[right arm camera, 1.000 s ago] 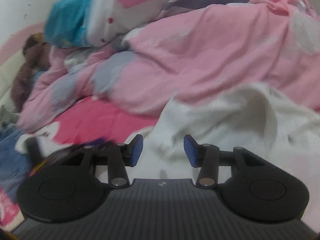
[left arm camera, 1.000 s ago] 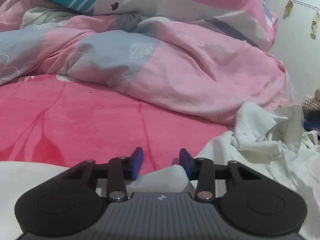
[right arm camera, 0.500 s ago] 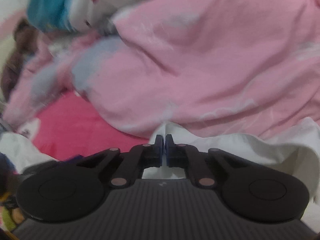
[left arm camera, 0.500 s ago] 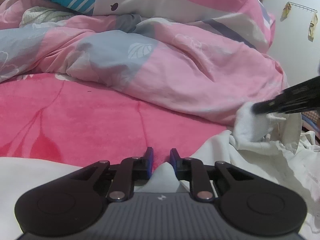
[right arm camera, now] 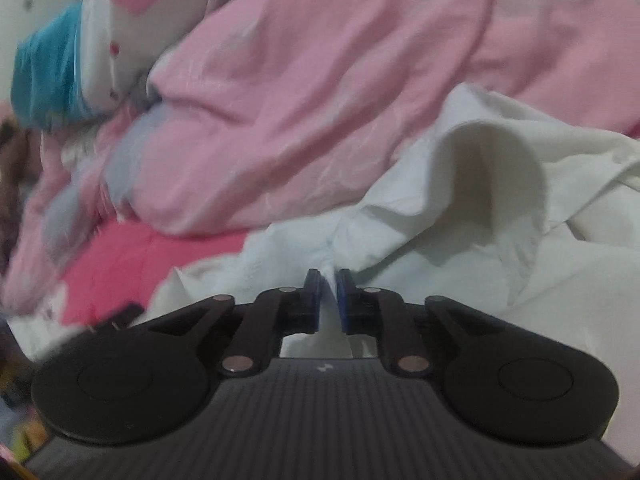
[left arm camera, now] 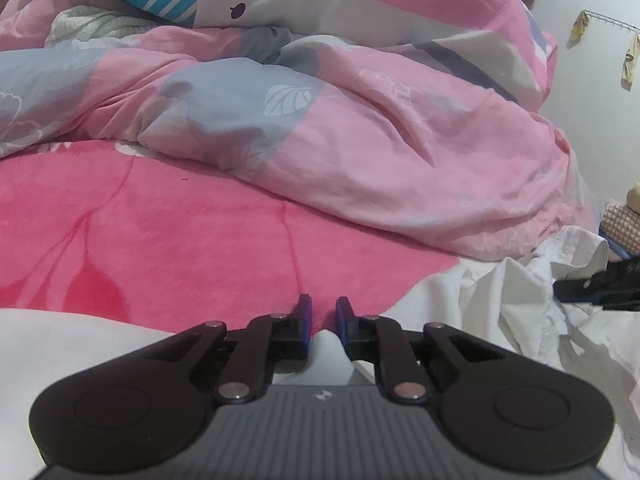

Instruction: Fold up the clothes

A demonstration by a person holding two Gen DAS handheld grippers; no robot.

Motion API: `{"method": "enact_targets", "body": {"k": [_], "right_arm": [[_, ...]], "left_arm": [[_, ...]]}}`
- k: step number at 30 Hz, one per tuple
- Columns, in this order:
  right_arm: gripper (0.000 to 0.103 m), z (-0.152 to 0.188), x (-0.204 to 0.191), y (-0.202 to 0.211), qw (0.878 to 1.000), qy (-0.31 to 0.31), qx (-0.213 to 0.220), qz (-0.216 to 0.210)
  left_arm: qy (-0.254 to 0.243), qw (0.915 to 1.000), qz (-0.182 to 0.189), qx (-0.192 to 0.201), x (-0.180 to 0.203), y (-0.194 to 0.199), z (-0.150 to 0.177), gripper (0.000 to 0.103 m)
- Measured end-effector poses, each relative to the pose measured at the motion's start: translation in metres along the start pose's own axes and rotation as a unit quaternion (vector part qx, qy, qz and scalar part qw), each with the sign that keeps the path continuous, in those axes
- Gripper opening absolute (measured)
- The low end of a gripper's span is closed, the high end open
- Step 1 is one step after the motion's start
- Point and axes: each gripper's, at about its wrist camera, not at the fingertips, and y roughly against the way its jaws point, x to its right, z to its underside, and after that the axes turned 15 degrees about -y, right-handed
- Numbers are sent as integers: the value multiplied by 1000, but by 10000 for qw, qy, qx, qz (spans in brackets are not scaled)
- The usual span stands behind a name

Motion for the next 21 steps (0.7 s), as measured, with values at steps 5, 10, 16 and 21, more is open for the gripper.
{"method": "enact_targets", "body": {"k": [5, 10, 16, 21], "right_arm": [[29, -16, -6, 28, 9993, -173, 184, -273], [36, -36, -29, 10, 9996, -34, -8, -275], [39, -41, -59, -47, 9947, 754, -601, 354], [33, -25, -59, -45, 9843, 1305, -900, 776]], "left_arm": [[-15, 10000, -11, -10, 1, 0, 0, 13], [-7, 10000, -7, -10, 1, 0, 0, 13], [28, 10000, 21, -1, 0, -1, 0, 13], [57, 10000, 46, 7, -1, -1, 1, 13]]}}
